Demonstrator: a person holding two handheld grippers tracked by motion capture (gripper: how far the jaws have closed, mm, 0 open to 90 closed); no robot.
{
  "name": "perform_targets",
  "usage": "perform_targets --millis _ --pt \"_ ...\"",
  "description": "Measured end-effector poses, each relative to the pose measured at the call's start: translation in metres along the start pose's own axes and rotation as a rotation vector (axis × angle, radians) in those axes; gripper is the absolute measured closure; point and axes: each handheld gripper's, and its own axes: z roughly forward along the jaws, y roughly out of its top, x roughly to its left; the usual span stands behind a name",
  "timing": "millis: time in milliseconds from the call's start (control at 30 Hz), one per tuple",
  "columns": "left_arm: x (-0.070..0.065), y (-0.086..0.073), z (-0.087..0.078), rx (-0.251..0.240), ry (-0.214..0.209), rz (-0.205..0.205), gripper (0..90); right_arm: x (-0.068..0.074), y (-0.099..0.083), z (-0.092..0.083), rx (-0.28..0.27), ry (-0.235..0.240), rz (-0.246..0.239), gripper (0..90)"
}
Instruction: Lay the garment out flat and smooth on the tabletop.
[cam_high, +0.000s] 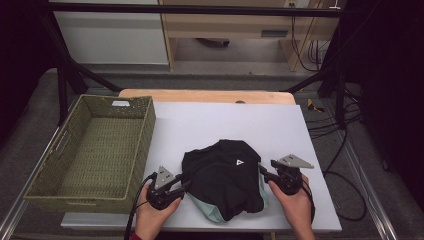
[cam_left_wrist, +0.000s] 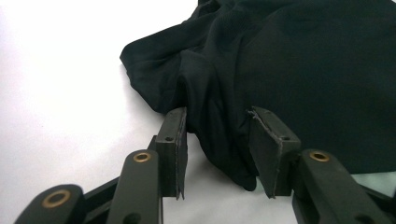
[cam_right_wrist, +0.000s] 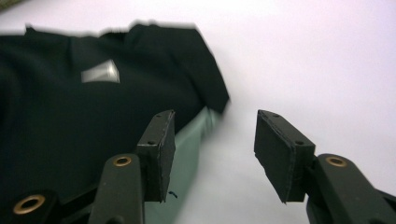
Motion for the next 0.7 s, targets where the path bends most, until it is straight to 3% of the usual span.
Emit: perform_targets --millis 167,367,500,567,633,700 --pt "0.001 0.0 -0.001 -0.004 0.001 0.0 57.2 -0.002 0.03 0.032 0.054 0.031 -0.046 46.5" --pt "0.0 0.0 0.0 0.0 -0.006 0.001 55.3 -0.002 0.035 0.068 0.151 0.054 -0.049 45.2" --pt "0.002 0.0 -0.001 -0.001 -0.004 0.002 54.8 -0.001 0.031 0.076 0.179 0.085 -0.036 57.8" --pt "0.003 0.0 -0.002 0.0 -0.004 -0.001 54.5 -0.001 0.031 0.076 0.184 0.103 -0.031 68.8" --pt "0.003 0.0 -0.002 0.0 -0.003 -0.001 54.3 0.0 0.031 0.074 0.187 0.106 -0.03 80.5" --pt "0.003 0.0 -0.002 0.0 -0.002 -0.004 54.2 0.002 0.031 0.071 0.178 0.1 -0.037 85.0"
